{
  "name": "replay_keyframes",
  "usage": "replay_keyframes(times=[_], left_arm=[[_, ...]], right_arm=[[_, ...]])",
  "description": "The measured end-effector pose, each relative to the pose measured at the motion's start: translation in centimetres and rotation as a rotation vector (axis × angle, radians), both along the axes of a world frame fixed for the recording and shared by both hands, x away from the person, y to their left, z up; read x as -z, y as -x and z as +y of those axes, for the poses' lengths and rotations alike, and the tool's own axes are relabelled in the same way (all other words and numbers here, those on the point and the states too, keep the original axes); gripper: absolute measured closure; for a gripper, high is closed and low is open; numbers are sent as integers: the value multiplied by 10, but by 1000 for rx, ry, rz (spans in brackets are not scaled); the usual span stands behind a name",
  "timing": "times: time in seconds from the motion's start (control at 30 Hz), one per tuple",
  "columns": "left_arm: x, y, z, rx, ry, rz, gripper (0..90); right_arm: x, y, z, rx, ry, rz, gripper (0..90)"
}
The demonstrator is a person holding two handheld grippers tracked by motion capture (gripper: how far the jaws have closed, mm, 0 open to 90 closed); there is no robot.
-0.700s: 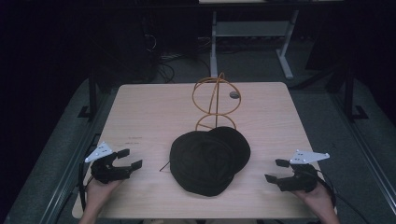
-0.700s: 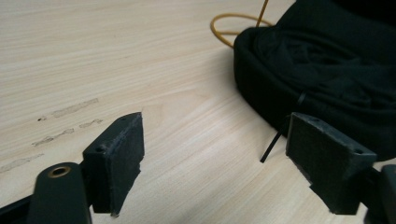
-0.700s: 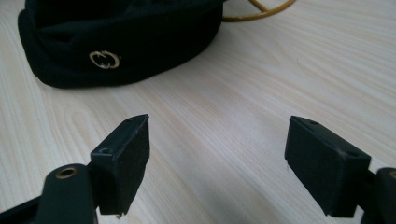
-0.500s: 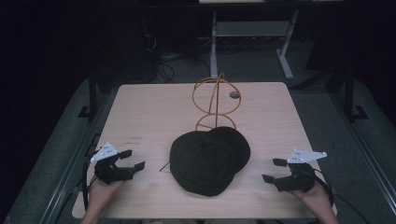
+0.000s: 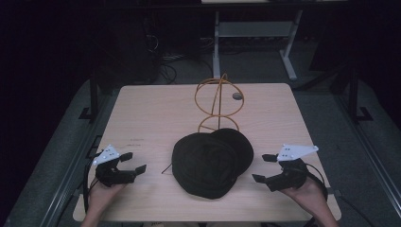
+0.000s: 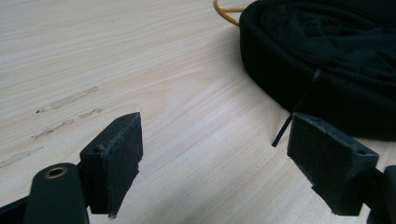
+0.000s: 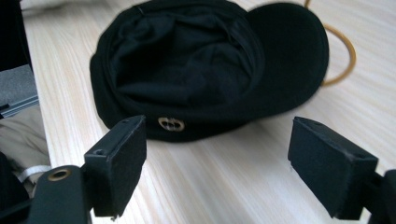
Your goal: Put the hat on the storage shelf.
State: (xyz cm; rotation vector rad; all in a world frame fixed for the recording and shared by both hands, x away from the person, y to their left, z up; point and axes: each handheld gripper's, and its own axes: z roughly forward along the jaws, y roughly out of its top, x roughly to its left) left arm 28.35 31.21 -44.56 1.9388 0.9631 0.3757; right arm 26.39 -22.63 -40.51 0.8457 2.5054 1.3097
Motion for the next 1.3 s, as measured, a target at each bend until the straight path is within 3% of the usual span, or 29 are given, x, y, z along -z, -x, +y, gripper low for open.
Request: replay_keyframes(times=[0.2, 0.4, 0.57, 0.9, 1.3], left_arm=[[-2, 0, -2, -7, -11, -18, 179], [-1, 1, -3, -6, -14, -12, 179], [-1, 0, -5, -3, -17, -10, 179], [0, -1, -6, 11, -38, -7, 180], [2, -2, -6, 10, -36, 2, 180]], right_arm=[[-11, -2, 22, -64, 21, -7, 190], [-17, -4, 53, -144, 46, -5, 219], [-16, -7, 73, -190, 80, 10, 244], [-12, -6, 105, -269, 138, -8, 358], [-3, -5, 136, -344, 186, 9, 442]])
